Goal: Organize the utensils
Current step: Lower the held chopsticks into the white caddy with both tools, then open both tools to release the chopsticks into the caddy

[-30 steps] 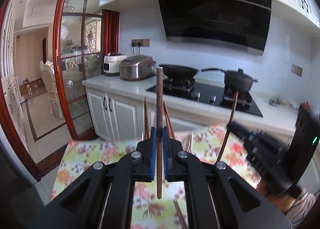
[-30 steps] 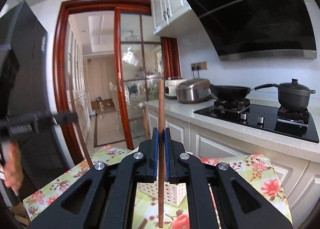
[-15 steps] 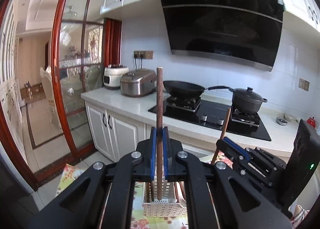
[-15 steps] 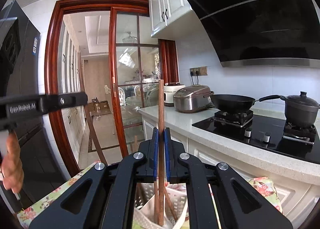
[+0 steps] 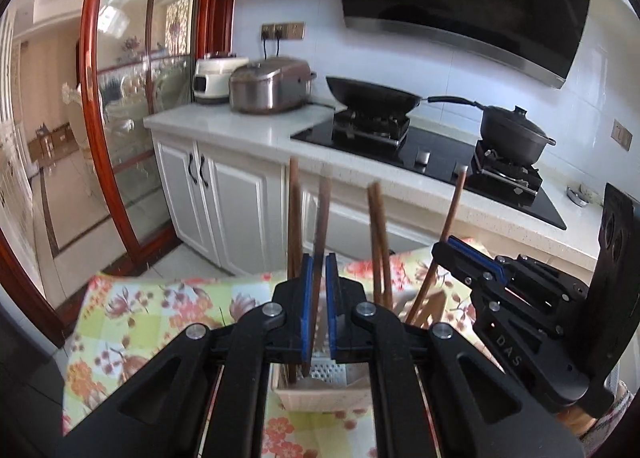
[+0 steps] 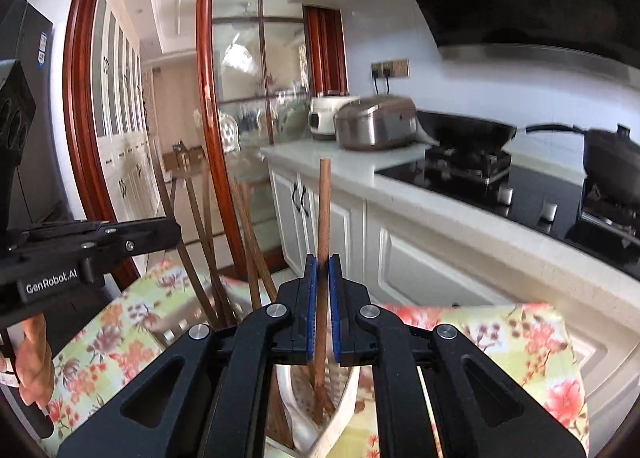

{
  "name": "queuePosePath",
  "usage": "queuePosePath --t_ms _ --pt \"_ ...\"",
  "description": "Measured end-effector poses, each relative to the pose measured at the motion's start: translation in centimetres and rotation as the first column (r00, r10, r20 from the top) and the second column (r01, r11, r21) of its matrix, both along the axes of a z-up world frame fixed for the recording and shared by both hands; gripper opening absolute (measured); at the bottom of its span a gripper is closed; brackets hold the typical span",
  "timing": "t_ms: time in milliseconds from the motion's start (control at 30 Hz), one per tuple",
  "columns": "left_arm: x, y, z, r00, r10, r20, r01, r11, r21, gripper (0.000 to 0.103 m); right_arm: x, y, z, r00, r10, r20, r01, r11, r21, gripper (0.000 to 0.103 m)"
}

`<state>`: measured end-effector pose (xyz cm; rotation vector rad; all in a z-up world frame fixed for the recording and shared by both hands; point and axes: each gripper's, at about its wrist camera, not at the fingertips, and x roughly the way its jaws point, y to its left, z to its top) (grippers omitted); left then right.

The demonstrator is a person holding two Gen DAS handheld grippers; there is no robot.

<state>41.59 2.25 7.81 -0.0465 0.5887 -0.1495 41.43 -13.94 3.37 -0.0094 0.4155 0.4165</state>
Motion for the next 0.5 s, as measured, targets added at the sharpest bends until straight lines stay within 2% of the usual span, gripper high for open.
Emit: queuePosePath --t_ms 133,200,233,367,500 --pt "-0.7 1.2 -1.1 1.000 0.025 -0.014 -0.026 0.999 -0.019 0.025 -0.5 0.1 -0.6 1.000 0.000 -0.012 0.000 1.000 -0.010 0.014" --pt "-1.8 1.9 -1.3 0.999 0.040 -0.011 -0.040 0.999 -0.024 0.026 -1.0 0.0 -0.4 1.000 -0.003 -0.008 0.003 1.000 -0.002 0.021" --pt "-2.3 2.2 -1.3 0.999 0.049 -0.008 -0.049 0.998 -0.024 0.031 -1.4 -0.1 -0.3 1.000 -0.002 -0.006 0.002 1.000 0.005 0.022" --pt "-5.9 3.2 -1.0 0.992 0.116 0.040 -0.115 0.993 -0.027 0.065 -3.8 -0.7 -0.2 1.000 0.000 -0.001 0.000 1.000 0.024 0.028" --pt "-10.7 3.8 -2.0 0.982 0.179 0.058 -0.179 0.984 -0.016 0.081 -7.3 -1.5 -1.7 0.999 0.003 -0.050 0.000 0.998 0.058 0.034"
